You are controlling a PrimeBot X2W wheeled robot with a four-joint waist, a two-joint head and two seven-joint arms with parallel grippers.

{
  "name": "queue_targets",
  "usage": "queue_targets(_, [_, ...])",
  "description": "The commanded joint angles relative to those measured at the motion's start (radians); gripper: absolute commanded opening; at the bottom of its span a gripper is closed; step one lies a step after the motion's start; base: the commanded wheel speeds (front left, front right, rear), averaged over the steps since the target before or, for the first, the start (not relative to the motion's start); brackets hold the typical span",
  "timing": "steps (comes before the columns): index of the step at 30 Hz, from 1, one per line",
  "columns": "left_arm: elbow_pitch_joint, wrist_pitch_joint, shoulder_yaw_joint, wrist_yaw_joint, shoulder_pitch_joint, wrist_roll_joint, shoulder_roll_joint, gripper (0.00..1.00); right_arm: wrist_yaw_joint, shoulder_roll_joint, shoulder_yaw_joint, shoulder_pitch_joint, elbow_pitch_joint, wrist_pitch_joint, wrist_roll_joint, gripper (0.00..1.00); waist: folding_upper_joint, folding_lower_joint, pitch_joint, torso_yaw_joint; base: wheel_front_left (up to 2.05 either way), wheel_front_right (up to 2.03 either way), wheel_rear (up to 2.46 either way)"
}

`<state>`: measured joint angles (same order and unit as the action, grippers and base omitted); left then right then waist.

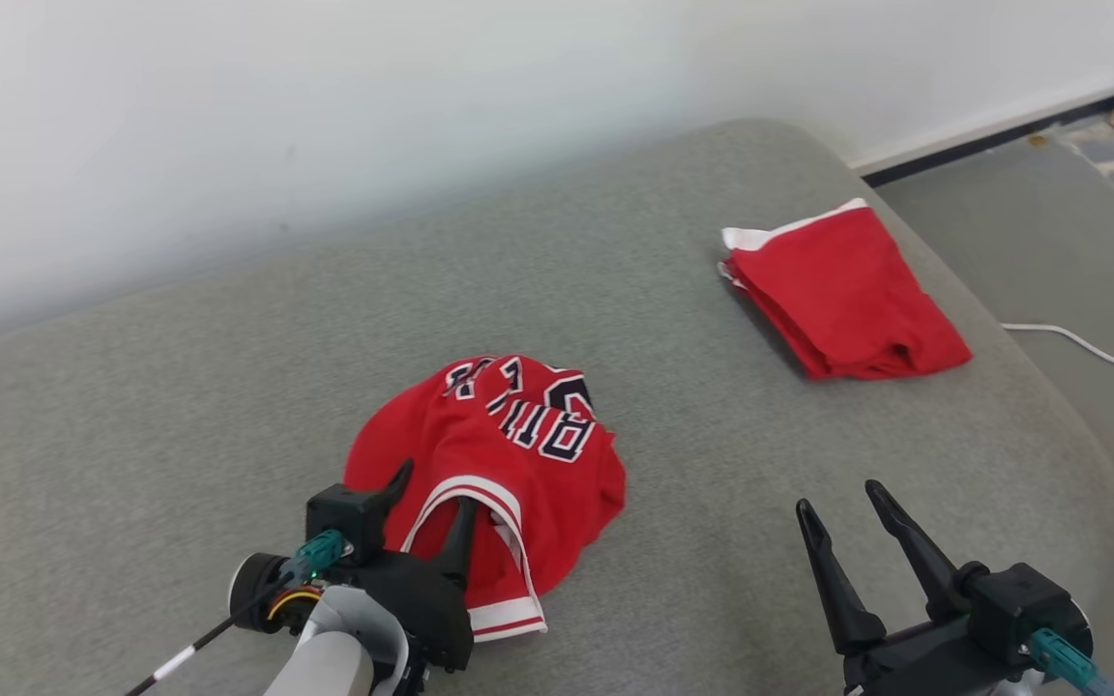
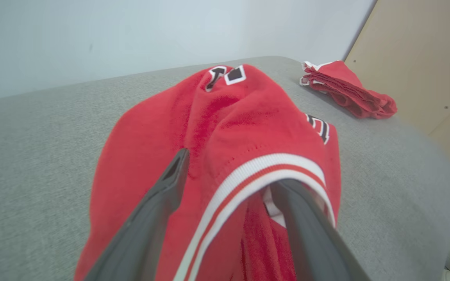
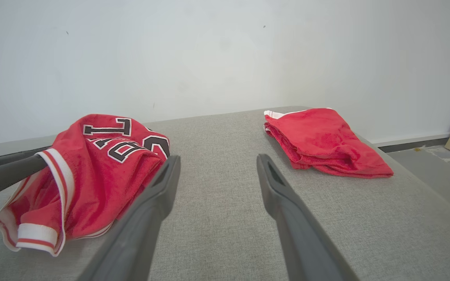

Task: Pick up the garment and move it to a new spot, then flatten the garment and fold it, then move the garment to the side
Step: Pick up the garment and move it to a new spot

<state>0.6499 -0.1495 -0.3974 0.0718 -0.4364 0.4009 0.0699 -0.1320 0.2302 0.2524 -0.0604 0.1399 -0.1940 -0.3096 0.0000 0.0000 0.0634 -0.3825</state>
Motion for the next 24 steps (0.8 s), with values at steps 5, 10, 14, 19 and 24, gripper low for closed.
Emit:
queue_targets(5, [-0.012, -0.082, 0.015, -0.005, 0.025, 0.003, 0.006, 1.00, 0.003, 0.010, -0.022, 0.026, -0.007, 0.002, -0.006, 1.00, 0.0000, 0.0000, -0.027, 0.078, 0.00, 0.00, 0.00])
queue_targets(10, [-0.109, -0.115, 0.074, -0.041, 0.110, -0.003, 0.022, 1.00, 0.003, 0.005, -0.060, 0.045, -0.017, 0.006, -0.003, 1.00, 0.0000, 0.0000, -0.049, 0.144, 0.00, 0.00, 0.00])
queue_targets(14, [-0.252, -0.116, 0.145, -0.063, 0.210, -0.030, 0.032, 1.00, 0.003, 0.001, -0.086, 0.062, -0.022, 0.004, 0.002, 1.00, 0.0000, 0.0000, -0.066, 0.197, 0.00, 0.00, 0.00])
queue_targets(19, [-0.381, -0.116, 0.235, -0.066, 0.320, -0.075, 0.033, 1.00, 0.003, -0.010, -0.115, 0.081, -0.026, 0.004, 0.009, 1.00, 0.0000, 0.0000, -0.086, 0.254, 0.00, 0.00, 0.00])
queue_targets(24, [-0.445, -0.116, 0.296, -0.059, 0.391, -0.111, 0.028, 1.00, 0.003, -0.021, -0.132, 0.092, -0.025, 0.000, 0.013, 1.00, 0.0000, 0.0000, -0.099, 0.290, 0.00, 0.00, 0.00])
